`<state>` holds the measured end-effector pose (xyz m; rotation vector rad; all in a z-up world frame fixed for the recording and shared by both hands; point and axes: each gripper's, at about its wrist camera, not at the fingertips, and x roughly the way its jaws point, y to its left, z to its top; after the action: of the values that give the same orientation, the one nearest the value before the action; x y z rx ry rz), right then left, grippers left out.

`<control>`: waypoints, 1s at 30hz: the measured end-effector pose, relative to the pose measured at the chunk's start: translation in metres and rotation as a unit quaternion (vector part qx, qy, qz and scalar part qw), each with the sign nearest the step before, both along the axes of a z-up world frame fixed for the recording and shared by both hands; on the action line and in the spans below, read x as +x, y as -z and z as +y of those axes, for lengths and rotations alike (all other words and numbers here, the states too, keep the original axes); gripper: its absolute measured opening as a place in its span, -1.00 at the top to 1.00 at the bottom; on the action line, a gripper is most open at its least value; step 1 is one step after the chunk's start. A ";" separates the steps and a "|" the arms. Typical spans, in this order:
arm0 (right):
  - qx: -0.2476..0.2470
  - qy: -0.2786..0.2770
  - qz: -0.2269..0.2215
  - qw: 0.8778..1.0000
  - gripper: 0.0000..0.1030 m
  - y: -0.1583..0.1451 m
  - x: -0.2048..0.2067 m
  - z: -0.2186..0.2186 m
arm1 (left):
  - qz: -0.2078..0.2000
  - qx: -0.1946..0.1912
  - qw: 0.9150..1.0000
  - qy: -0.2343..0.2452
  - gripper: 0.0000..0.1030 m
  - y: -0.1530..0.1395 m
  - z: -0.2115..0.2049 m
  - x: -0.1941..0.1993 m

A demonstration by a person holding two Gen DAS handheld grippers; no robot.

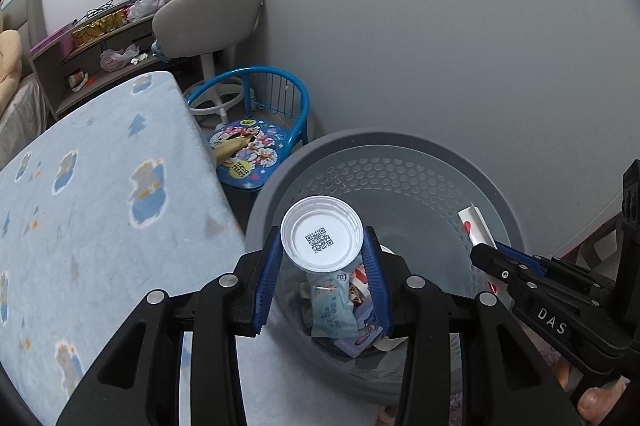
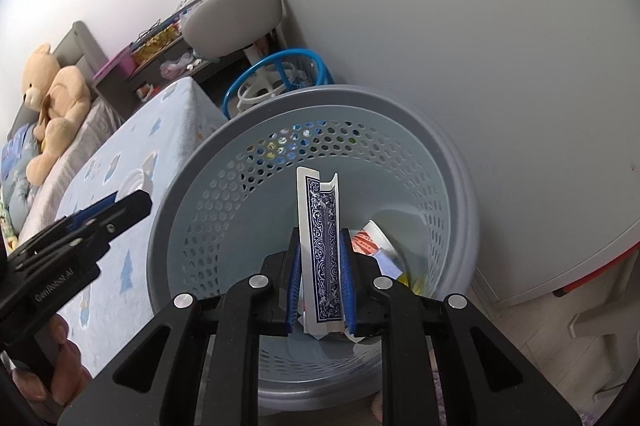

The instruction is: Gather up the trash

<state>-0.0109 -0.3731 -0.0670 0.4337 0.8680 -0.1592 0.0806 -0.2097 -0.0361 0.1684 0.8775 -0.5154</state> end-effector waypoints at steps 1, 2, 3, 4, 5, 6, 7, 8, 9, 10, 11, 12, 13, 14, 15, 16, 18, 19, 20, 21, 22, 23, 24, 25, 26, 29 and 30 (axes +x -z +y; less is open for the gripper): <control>0.001 0.000 -0.001 1.000 0.63 0.000 0.000 -0.001 | 0.001 0.001 1.000 0.002 0.24 0.001 -0.003 0.001; 0.003 0.000 -0.001 1.000 0.63 0.000 0.000 -0.002 | 0.001 0.002 1.000 0.003 0.24 0.001 -0.004 0.002; 0.003 0.000 -0.002 1.000 0.63 -0.001 0.000 -0.001 | 0.002 0.003 1.000 0.004 0.24 0.002 -0.006 0.002; 0.004 -0.001 -0.002 1.000 0.62 -0.001 0.001 -0.002 | 0.003 0.005 1.000 0.004 0.24 0.002 -0.008 0.003; 0.005 -0.002 -0.003 1.000 0.62 -0.001 0.001 -0.002 | 0.003 0.006 1.000 0.004 0.24 0.002 -0.009 0.004; 0.005 -0.002 -0.004 1.000 0.61 -0.002 0.001 -0.002 | 0.003 0.007 1.000 0.004 0.24 0.002 -0.010 0.006; 0.005 -0.002 -0.006 1.000 0.61 -0.003 0.000 -0.003 | 0.003 0.007 1.000 0.004 0.24 0.002 -0.010 0.007; 0.004 -0.001 -0.008 1.000 0.60 -0.004 -0.001 -0.004 | 0.003 0.007 1.000 0.003 0.24 0.002 -0.010 0.008; 0.005 0.001 -0.012 1.000 0.58 -0.005 -0.002 -0.007 | 0.001 0.007 1.000 0.003 0.24 0.001 -0.010 0.007; 0.006 0.002 -0.014 1.000 0.57 -0.006 -0.002 -0.007 | 0.000 0.009 1.000 0.003 0.24 0.001 -0.010 0.006; 0.008 0.004 -0.016 1.000 0.56 -0.007 -0.003 -0.009 | -0.001 0.010 1.000 0.003 0.24 0.001 -0.011 0.004; 0.010 0.004 -0.018 1.000 0.51 -0.007 -0.004 -0.009 | -0.001 0.011 1.000 0.004 0.19 0.001 -0.011 0.004; 0.010 0.004 -0.018 1.000 0.47 -0.008 -0.004 -0.009 | -0.001 0.011 1.000 0.003 0.12 0.000 -0.011 0.003; 0.008 0.006 -0.020 1.000 0.34 -0.009 -0.005 -0.009 | -0.002 0.012 1.000 0.000 -0.06 0.000 -0.011 0.004; 0.006 0.007 -0.022 1.000 0.12 -0.011 -0.004 -0.008 | -0.004 0.010 1.000 -0.003 -0.15 -0.001 -0.010 0.004; 0.003 0.009 -0.025 1.000 0.05 -0.012 -0.004 -0.008 | -0.004 0.009 1.000 -0.004 -0.17 -0.001 -0.009 0.004; -0.002 0.013 -0.029 0.999 -0.10 -0.015 -0.005 -0.008 | -0.003 0.010 1.000 -0.005 -0.20 -0.002 -0.008 0.003; -0.001 0.013 -0.029 0.999 -0.10 -0.015 -0.005 -0.008 | -0.003 0.011 1.000 -0.007 -0.22 -0.003 -0.008 0.003; 0.003 0.014 -0.028 1.000 -0.11 -0.014 -0.005 -0.010 | -0.004 0.012 1.000 -0.009 -0.23 -0.004 -0.007 0.003; 0.005 0.014 -0.027 1.000 -0.11 -0.013 -0.004 -0.010 | -0.005 0.012 1.000 -0.009 -0.23 -0.004 -0.007 0.003; 0.007 0.014 -0.027 1.000 -0.11 -0.013 -0.004 -0.011 | -0.007 0.013 1.000 -0.011 -0.23 -0.005 -0.007 0.002; 0.007 0.015 -0.027 1.000 -0.11 -0.013 -0.004 -0.011 | -0.010 0.014 1.000 -0.013 -0.24 -0.006 -0.006 0.002; 0.007 0.014 -0.028 0.999 -0.14 -0.014 -0.005 -0.011 | -0.013 0.015 1.000 -0.014 -0.26 -0.007 -0.005 0.001; 0.007 0.015 -0.029 0.999 -0.17 -0.014 -0.005 -0.011 | -0.015 0.015 1.000 -0.015 -0.27 -0.008 -0.005 -0.001; 0.007 0.015 -0.030 0.999 -0.21 -0.015 -0.006 -0.010 | -0.018 0.015 1.000 -0.017 -0.28 -0.010 -0.004 -0.002; 0.008 0.014 -0.032 0.999 -0.25 -0.016 -0.006 -0.010 | -0.023 0.016 0.999 -0.019 -0.32 -0.013 -0.003 -0.005; 0.008 0.014 -0.032 0.999 -0.26 -0.016 -0.006 -0.010 | -0.024 0.016 0.999 -0.020 -0.33 -0.013 -0.003 -0.007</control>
<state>-0.0167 -0.3830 -0.0514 0.4630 0.8007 -0.1625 0.0740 -0.2126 -0.0227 0.1911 0.8406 -0.4589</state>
